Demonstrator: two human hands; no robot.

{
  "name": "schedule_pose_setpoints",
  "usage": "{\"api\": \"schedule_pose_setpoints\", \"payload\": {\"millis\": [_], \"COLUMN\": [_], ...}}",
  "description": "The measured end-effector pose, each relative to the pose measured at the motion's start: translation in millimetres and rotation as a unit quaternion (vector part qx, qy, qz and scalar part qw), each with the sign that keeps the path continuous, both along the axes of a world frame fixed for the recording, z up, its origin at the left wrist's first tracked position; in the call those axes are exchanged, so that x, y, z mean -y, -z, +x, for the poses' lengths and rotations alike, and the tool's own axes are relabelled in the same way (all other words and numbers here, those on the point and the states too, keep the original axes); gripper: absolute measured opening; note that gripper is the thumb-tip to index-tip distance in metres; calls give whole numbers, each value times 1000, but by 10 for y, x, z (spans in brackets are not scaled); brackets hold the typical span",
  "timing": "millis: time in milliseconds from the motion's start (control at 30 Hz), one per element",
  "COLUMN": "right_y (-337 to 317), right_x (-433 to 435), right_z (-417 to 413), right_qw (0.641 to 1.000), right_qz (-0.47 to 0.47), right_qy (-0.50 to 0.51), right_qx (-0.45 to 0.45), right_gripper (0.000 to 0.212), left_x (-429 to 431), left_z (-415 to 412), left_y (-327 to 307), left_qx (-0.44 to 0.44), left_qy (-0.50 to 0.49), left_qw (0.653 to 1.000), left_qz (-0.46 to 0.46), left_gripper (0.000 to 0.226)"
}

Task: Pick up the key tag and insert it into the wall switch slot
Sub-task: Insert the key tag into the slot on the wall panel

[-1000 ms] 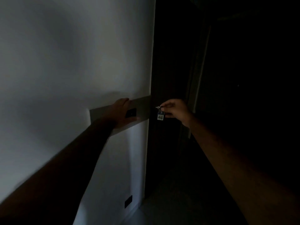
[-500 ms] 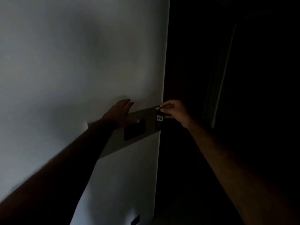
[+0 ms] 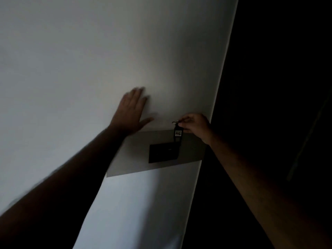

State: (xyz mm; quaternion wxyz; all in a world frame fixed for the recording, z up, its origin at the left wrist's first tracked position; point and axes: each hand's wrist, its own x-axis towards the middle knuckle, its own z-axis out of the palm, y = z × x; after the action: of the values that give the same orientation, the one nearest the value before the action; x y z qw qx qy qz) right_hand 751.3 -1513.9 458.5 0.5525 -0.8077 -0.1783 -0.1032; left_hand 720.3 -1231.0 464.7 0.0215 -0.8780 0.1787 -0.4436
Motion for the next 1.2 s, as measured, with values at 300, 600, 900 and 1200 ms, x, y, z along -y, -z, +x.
{"api": "schedule_pose_setpoints", "payload": {"millis": [300, 600, 900, 1200], "right_y": [304, 581, 805, 942], "right_x": [55, 59, 50, 43], "right_z": [675, 972, 1011, 1035], "right_qw": [996, 991, 987, 987], "right_qz": [7, 33, 56, 21], "right_qy": [-87, -126, -144, -157], "right_qx": [16, 24, 33, 37], "right_gripper": [16, 15, 19, 18], "left_x": [126, 267, 320, 284], "left_z": [152, 308, 359, 377], "left_y": [23, 250, 256, 262], "left_qx": [23, -9, -23, -33], "left_qy": [-153, -227, -238, -235], "left_qw": [988, 972, 968, 968], "left_qz": [-27, -55, -79, -82], "left_gripper": [85, 94, 97, 95]}}
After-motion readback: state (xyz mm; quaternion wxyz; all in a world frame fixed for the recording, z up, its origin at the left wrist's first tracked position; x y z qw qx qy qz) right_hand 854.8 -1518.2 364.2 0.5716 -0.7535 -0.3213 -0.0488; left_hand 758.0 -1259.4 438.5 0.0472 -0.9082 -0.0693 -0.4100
